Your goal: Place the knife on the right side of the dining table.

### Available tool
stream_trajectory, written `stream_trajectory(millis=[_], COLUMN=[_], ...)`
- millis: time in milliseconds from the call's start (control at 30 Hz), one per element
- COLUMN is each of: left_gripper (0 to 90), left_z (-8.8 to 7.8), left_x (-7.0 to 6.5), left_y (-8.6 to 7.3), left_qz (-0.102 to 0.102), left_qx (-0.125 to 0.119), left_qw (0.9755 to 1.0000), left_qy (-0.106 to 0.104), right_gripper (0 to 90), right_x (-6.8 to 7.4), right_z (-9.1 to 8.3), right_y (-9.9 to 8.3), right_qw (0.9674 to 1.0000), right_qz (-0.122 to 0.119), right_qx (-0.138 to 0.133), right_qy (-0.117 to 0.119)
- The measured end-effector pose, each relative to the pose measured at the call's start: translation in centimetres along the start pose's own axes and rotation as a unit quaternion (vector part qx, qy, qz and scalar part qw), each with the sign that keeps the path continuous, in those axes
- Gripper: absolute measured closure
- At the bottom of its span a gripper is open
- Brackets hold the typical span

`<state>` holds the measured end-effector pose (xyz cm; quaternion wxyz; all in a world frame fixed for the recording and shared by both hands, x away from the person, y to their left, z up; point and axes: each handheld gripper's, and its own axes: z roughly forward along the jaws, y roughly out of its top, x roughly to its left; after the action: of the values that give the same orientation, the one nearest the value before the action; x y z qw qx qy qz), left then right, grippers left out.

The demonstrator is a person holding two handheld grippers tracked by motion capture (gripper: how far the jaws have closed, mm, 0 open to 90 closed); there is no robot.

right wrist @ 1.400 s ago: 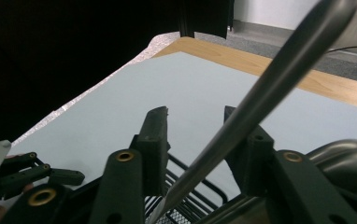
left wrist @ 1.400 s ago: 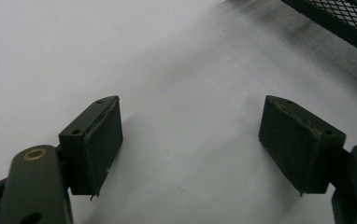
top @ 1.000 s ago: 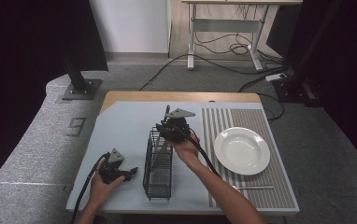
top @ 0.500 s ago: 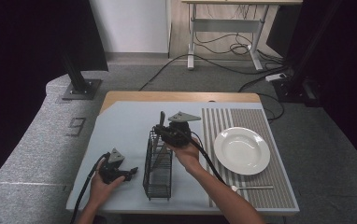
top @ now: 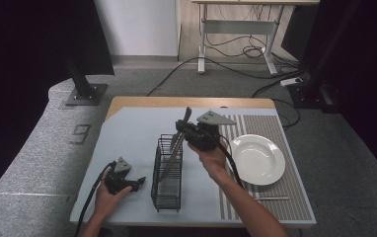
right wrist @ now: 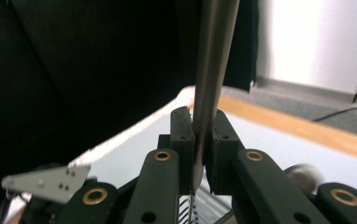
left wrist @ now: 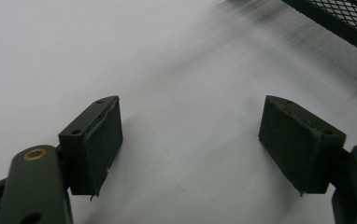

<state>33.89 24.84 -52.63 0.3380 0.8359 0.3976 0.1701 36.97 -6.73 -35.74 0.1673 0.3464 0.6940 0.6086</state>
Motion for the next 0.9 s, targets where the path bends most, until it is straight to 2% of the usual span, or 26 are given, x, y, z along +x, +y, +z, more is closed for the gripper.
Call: stream_trajectory(millis=[33, 67, 133, 200, 233, 267, 300, 433, 467, 500, 533, 567, 600, 633, 667, 767, 800, 833, 867, 900], left_gripper=[21.0, 20.9, 20.9, 20.9, 21.0, 21.0, 21.0, 21.0, 20.9, 20.9, 20.9, 20.9, 20.9, 20.9, 20.9, 20.8, 20.8, 20.9, 20.9, 20.9], left_z=[0.0, 0.0, 0.0, 0.0, 0.0, 0.0, 0.0, 0.0, 0.0, 0.0, 0.0, 0.0, 0.0, 0.0, 0.0, 0.0, 0.0, 0.0, 0.0, 0.0], left_x=[0.0, 0.0, 0.0, 0.0, 0.0, 0.0, 0.0, 0.0, 0.0, 0.0, 0.0, 0.0, 0.0, 0.0, 0.0, 0.0, 0.0, 0.0, 0.0, 0.0], left_y=[0.0, 0.0, 0.0, 0.0, 0.0, 0.0, 0.0, 0.0, 0.0, 0.0, 0.0, 0.0, 0.0, 0.0, 0.0, 0.0, 0.0, 0.0, 0.0, 0.0], left_qz=[0.001, 0.001, 0.001, 0.001, 0.001, 0.001, 0.001, 0.0, 0.0, 0.0, 0.0, 0.0, 0.0, 0.0, 0.0, 0.0, -0.001, 0.0, 0.0, 0.0], left_qx=[0.0, 0.0, 0.001, 0.0, 0.001, 0.0, 0.0, 0.0, 0.0, 0.0, 0.0, 0.0, 0.0, 0.0, 0.0, 0.001, 0.0, 0.001, 0.001, 0.001], left_qw=[1.0, 1.0, 1.0, 1.0, 1.0, 1.0, 1.0, 1.0, 1.0, 1.0, 1.0, 1.0, 1.0, 1.0, 1.0, 1.0, 1.0, 1.0, 1.0, 1.0], left_qy=[0.0, 0.0, 0.0, 0.0, 0.0, 0.0, 0.0, 0.0, 0.0, 0.0, 0.0, 0.0, 0.0, 0.0, 0.0, 0.0, 0.0, 0.0, 0.0, 0.0], right_gripper=[83.7, 83.7, 83.7, 83.7, 83.7, 83.7, 83.6, 83.6, 83.6, 83.6, 83.6, 83.6, 83.6, 83.6, 83.6, 83.6, 83.6, 83.5, 83.5, 83.5], right_x=[-0.6, -0.6, -1.3, -2.1, -2.9, -2.9, -3.6, -5.3, -5.3, -6.4, -6.4, -7.0, -7.6, -8.8, -8.8, -10.9, -10.9, -11.9, -11.9, -13.0], right_z=[-1.2, -1.2, -2.4, -3.7, -4.7, -4.7, -5.5, -6.7, -6.7, -7.1, -7.1, -7.3, -7.3, -7.4, -7.4, -7.1, -7.1, -6.9, -6.9, -6.5], right_y=[1.0, 1.0, 2.0, 2.8, 3.5, 3.5, 3.9, 4.2, 4.2, 4.0, 4.0, 3.8, 3.6, 3.1, 3.1, 1.8, 1.8, 1.0, 1.0, 0.3], right_qw=[0.9998, 0.9998, 0.9989, 0.9973, 0.9957, 0.9957, 0.9948, 0.9935, 0.9935, 0.9924, 0.9924, 0.992, 0.9914, 0.99, 0.99, 0.988, 0.988, 0.9869, 0.9869, 0.9854], right_qz=[0.004, 0.004, 0.017, 0.033, 0.046, 0.046, 0.049, 0.049, 0.049, 0.055, 0.055, 0.055, 0.059, 0.068, 0.068, 0.071, 0.071, 0.076, 0.076, 0.081], right_qx=[-0.02, -0.02, -0.044, -0.065, -0.08, -0.08, -0.089, -0.094, -0.094, -0.096, -0.096, -0.095, -0.095, -0.092, -0.092, -0.077, -0.077, -0.071, -0.071, -0.067], right_qy=[-0.007, -0.007, -0.01, -0.007, -0.001, -0.001, -0.009, -0.042, -0.042, -0.055, -0.055, -0.063, -0.068, -0.082, -0.082, -0.113, -0.113, -0.123, -0.123, -0.134])
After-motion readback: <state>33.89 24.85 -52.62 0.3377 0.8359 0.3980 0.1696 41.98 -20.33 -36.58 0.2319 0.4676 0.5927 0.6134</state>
